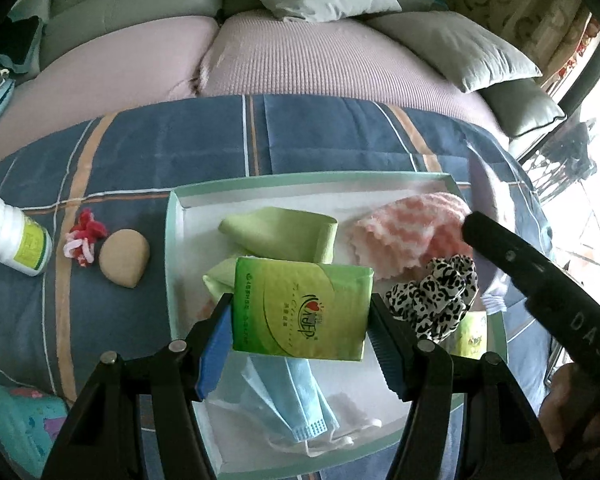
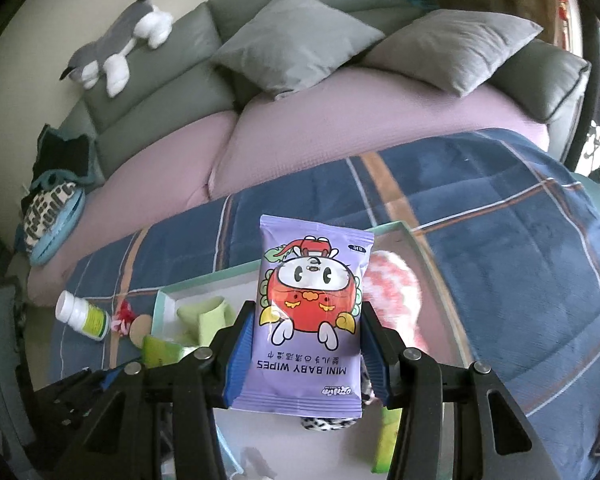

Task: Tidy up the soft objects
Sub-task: 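Lift the tissue pack and wipes packet and carry both over the white tray, then open the right gripper to drop the wipes packet while the left releases the tissue pack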

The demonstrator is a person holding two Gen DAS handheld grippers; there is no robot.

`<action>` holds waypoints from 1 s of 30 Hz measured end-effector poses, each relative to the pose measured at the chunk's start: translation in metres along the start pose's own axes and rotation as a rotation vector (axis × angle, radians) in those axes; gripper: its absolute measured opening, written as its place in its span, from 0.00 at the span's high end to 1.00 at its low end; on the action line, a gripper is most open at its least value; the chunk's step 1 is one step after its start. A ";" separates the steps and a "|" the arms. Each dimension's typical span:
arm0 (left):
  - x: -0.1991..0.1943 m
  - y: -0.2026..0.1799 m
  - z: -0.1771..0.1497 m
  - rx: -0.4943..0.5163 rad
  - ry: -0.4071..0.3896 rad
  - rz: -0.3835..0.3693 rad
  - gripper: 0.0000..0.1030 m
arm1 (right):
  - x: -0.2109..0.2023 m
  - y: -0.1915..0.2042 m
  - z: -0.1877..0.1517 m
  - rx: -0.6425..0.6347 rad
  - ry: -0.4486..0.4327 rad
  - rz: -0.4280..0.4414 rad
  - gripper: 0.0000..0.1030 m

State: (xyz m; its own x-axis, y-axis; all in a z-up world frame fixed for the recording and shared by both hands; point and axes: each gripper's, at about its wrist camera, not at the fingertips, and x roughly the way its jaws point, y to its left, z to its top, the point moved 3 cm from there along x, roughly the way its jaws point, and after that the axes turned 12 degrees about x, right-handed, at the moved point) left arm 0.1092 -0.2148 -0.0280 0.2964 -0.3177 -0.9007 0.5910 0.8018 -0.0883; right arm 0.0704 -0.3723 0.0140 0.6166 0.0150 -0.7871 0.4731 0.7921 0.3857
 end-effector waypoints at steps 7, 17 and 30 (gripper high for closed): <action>0.012 0.000 -0.002 0.010 0.029 0.012 0.36 | 0.017 0.003 -0.006 0.000 0.051 0.009 0.49; 0.019 0.001 -0.007 0.003 0.047 0.006 0.36 | 0.031 0.007 -0.014 -0.003 0.098 0.014 0.49; 0.025 0.000 -0.009 0.024 0.060 0.016 0.36 | 0.042 -0.002 -0.020 0.020 0.146 -0.022 0.47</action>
State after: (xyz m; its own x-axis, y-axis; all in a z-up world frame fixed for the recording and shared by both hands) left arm 0.1099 -0.2185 -0.0537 0.2608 -0.2729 -0.9260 0.6046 0.7940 -0.0637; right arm 0.0830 -0.3613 -0.0297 0.5087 0.0877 -0.8564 0.4986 0.7809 0.3762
